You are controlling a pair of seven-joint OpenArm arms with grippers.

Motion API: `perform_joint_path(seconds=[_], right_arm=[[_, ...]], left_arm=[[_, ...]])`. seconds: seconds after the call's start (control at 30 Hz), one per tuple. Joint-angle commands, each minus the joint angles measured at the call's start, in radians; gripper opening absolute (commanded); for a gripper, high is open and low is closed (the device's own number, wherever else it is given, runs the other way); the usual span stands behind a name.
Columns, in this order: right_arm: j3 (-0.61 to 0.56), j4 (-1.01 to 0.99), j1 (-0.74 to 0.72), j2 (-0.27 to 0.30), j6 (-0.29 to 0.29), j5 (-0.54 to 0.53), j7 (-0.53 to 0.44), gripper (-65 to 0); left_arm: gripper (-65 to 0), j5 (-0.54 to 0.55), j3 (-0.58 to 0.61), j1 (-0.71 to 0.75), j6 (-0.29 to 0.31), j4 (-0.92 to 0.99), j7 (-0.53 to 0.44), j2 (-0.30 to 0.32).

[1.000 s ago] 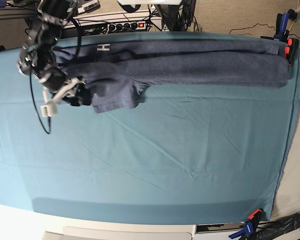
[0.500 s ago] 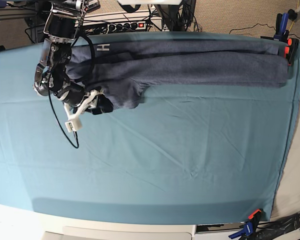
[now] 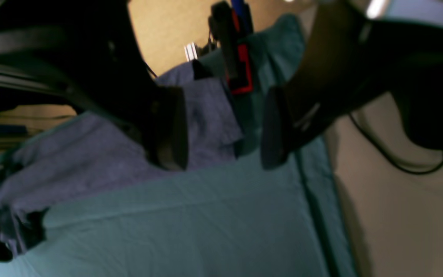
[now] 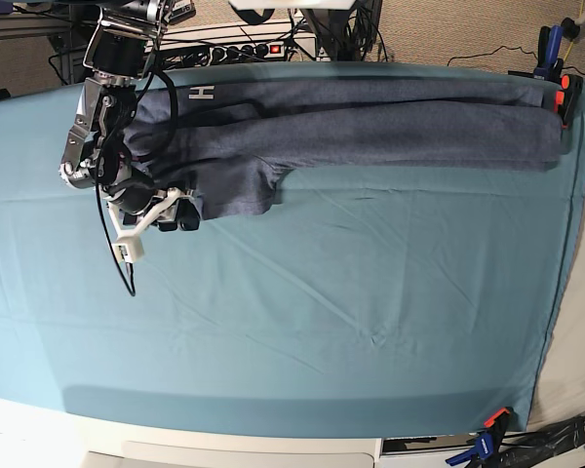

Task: Fold the T-shirt properly
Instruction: 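Move the right gripper to the shirt end and pinch it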

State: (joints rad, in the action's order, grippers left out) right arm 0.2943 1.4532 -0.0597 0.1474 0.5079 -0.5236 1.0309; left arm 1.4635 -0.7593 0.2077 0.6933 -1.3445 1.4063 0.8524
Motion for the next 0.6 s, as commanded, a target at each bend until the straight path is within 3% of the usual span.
perform_joint_path(seconds=[0.0,0.13,0.3,0.57], right_arm=[[0.001,0.007,-0.007,0.006,-0.022,0.04,0.026,-37.3],[0.001,0.007,-0.003,0.0,-0.034,0.055,0.035,-37.3],[0.001,0.007,-0.004,-0.004,-0.021,-0.016,0.069,-38.0],[0.001,0.007,-0.004,-0.003,0.003,-0.044,0.101,-54.9]], left_arm=[[-32.6,0.02,-0.011,-0.005,0.005,-0.013,-0.01,0.027],[-32.6,0.02,-0.011,-0.005,0.005,-0.013,-0.01,0.023],[-32.6,0.02,-0.011,-0.005,0.005,-0.013,-0.01,0.023],[-32.6,0.02,-0.011,-0.005,0.005,-0.013,-0.01,0.023]])
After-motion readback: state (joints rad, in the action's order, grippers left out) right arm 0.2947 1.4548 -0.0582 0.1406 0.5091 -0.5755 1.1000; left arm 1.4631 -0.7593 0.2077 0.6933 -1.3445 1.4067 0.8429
